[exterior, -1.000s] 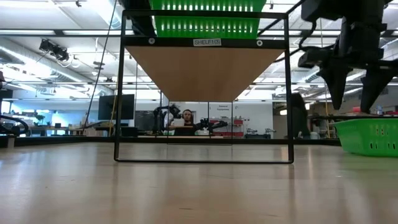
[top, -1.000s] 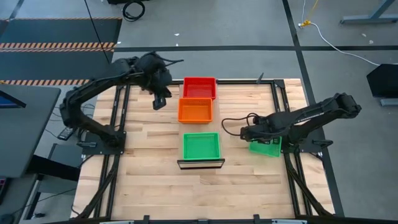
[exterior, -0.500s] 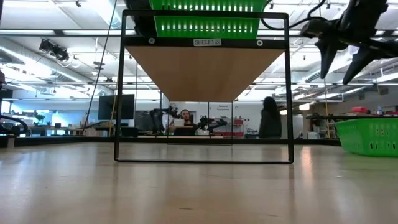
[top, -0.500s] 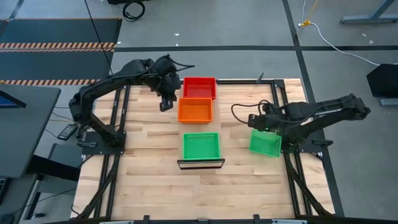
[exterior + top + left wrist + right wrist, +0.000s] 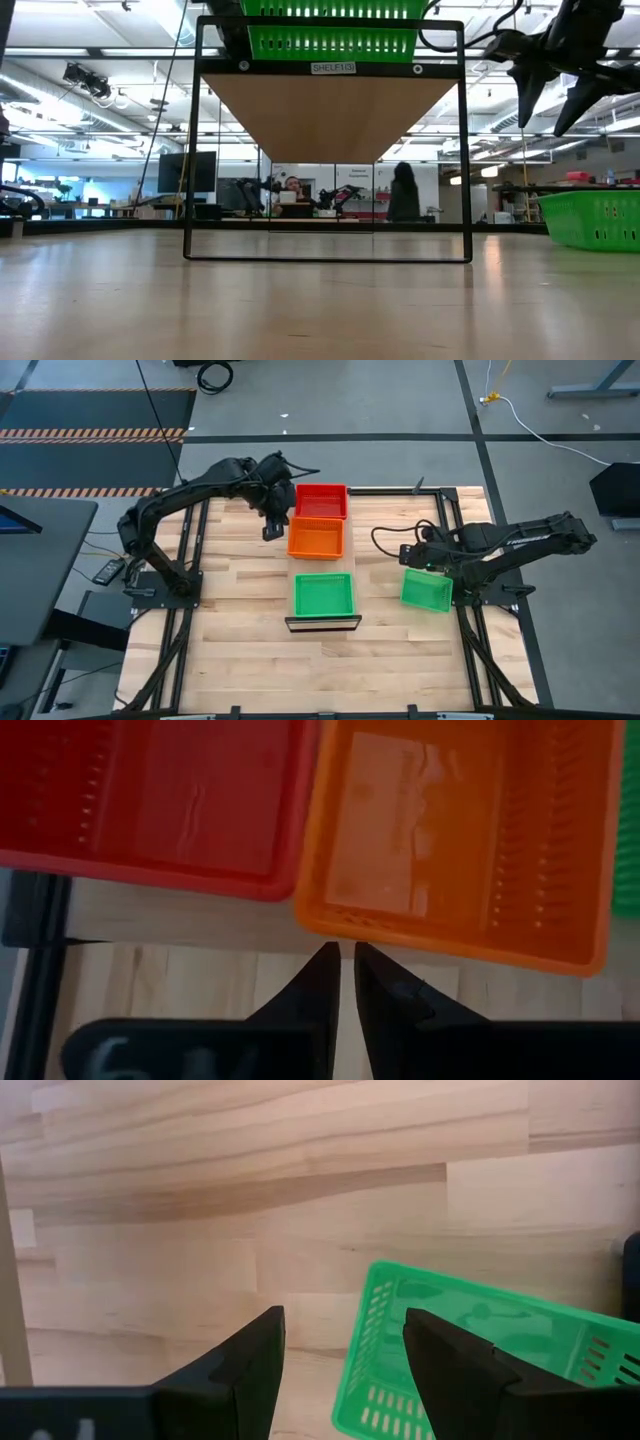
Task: Stack baskets on shelf by color
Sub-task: Adjust the orange bins on the shelf
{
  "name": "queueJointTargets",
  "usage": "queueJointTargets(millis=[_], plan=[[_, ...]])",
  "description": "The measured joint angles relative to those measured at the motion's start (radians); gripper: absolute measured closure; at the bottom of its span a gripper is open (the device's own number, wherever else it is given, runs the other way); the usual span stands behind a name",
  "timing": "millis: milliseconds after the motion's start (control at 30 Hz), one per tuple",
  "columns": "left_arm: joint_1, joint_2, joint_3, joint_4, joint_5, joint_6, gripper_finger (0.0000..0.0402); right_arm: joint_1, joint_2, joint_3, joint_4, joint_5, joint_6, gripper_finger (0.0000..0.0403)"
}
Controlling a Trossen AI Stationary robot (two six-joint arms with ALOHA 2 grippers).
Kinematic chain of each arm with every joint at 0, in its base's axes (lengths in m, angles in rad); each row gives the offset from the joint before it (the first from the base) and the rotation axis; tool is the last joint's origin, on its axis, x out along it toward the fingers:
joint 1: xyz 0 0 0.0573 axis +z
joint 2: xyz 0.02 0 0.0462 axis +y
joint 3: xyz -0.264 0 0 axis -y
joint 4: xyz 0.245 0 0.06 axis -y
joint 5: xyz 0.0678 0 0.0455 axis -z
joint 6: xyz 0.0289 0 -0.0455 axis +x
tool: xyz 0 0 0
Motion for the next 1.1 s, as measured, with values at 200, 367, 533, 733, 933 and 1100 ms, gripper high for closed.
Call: queueJointTargets(millis=[200, 367, 533, 733, 933, 1100], plan=[[-0.050, 0.000, 0.000, -0.029, 0.047, -0.019, 0.0359, 0.000, 0.000, 0.000, 0.001, -0.012, -0.005, 0.0192], [-0.106, -0.003, 0.000, -0.035, 0.054, -0.027, 0.0362, 0.000, 0.000, 0.000, 0.001, -0.016, -0.007, 0.0192], [-0.110, -0.045, 0.000, -0.037, 0.045, -0.027, 0.0361, 0.000, 0.000, 0.000, 0.001, -0.020, -0.007, 0.0192], [-0.056, -0.124, 0.012, -0.023, 0.021, -0.031, 0.0362, 0.000, 0.006, 0.000, -0.053, -0.021, 0.024, 0.0192], [-0.070, -0.151, 0.090, 0.156, 0.084, -0.091, 0.0362, 0.000, 0.013, 0.000, -0.076, -0.041, 0.037, 0.0192], [-0.151, -0.127, 0.092, 0.360, 0.092, -0.141, 0.0365, 0.000, 0.013, 0.000, -0.071, -0.041, 0.037, 0.0192]])
